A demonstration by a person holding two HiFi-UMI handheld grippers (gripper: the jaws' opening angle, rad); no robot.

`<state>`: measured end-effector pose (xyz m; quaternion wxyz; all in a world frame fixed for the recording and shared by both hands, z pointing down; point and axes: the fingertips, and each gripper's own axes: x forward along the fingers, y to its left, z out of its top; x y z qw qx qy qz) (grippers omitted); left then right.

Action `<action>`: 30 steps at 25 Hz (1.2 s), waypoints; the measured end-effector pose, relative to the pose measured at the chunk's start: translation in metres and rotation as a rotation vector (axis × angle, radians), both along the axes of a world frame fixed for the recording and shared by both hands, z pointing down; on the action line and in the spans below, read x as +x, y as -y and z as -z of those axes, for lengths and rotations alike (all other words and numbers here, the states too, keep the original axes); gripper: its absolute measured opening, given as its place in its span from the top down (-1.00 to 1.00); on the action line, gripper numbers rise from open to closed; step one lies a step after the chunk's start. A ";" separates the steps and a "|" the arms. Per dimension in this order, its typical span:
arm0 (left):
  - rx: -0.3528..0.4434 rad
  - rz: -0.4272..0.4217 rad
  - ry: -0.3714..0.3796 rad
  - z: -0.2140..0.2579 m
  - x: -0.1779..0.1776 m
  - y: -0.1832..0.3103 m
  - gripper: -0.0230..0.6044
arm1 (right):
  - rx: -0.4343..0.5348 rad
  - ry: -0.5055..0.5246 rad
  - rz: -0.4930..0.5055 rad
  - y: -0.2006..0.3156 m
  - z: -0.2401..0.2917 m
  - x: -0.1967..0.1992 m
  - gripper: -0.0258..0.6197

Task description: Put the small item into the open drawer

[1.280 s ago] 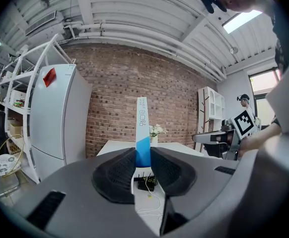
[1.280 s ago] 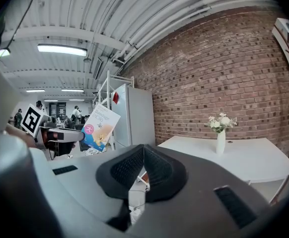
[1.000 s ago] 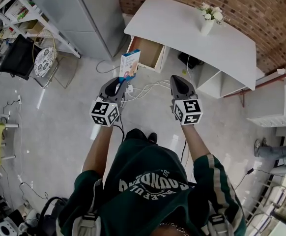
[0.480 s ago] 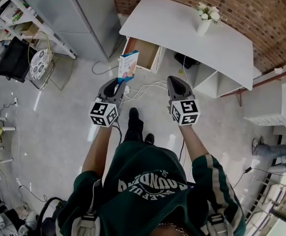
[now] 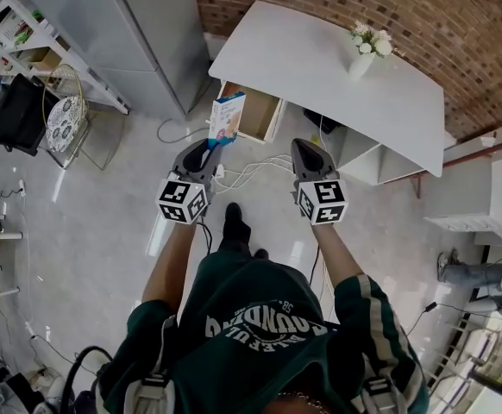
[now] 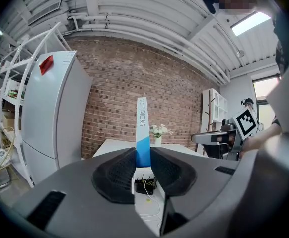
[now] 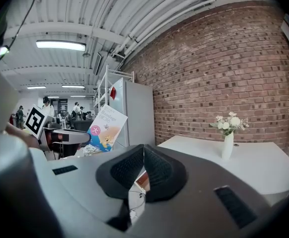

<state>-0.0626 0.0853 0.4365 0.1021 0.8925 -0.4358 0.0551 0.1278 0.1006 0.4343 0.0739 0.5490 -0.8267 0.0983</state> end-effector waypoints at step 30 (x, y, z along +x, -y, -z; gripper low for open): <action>-0.071 -0.049 -0.024 -0.024 -0.044 0.163 0.59 | -0.057 -0.033 -0.026 0.159 -0.009 -0.054 0.84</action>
